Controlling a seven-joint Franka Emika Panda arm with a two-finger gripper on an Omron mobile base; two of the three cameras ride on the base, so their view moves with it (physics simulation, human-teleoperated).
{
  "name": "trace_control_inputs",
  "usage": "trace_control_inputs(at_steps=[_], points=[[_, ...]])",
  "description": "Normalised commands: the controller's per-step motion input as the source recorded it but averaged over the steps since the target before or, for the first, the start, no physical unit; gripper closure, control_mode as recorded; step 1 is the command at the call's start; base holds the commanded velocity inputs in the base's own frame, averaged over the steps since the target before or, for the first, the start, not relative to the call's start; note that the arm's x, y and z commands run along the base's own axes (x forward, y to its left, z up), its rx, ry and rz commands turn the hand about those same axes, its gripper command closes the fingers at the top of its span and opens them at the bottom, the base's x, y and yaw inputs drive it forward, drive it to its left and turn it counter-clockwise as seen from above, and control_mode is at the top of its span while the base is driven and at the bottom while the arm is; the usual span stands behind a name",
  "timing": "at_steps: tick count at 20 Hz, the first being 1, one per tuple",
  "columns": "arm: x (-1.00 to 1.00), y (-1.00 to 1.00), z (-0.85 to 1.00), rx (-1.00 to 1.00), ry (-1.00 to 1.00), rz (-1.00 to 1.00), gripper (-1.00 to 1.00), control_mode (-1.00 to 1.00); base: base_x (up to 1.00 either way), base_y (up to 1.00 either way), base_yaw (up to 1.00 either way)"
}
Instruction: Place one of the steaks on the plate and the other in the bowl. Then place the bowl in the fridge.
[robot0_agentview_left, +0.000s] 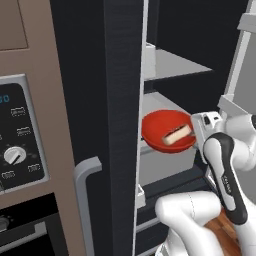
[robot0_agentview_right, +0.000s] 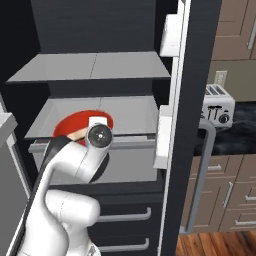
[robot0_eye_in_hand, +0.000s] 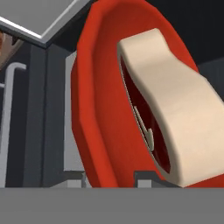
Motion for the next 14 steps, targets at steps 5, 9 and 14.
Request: trace_control_inputs(at_steps=[5, 9, 14], points=[[0.6, 0.0, -0.01, 0.0, -0.01, -0.08, 1.0, -1.0, 0.0, 0.0, 0.0], [0.53, 0.0, 0.0, 0.0, 0.0, -0.08, 1.0, -1.0, 0.0, 0.0, 0.0], [0.52, 0.0, 0.0, 0.0, 0.0, -0.07, 1.0, -1.0, 0.0, 0.0, 0.0]])
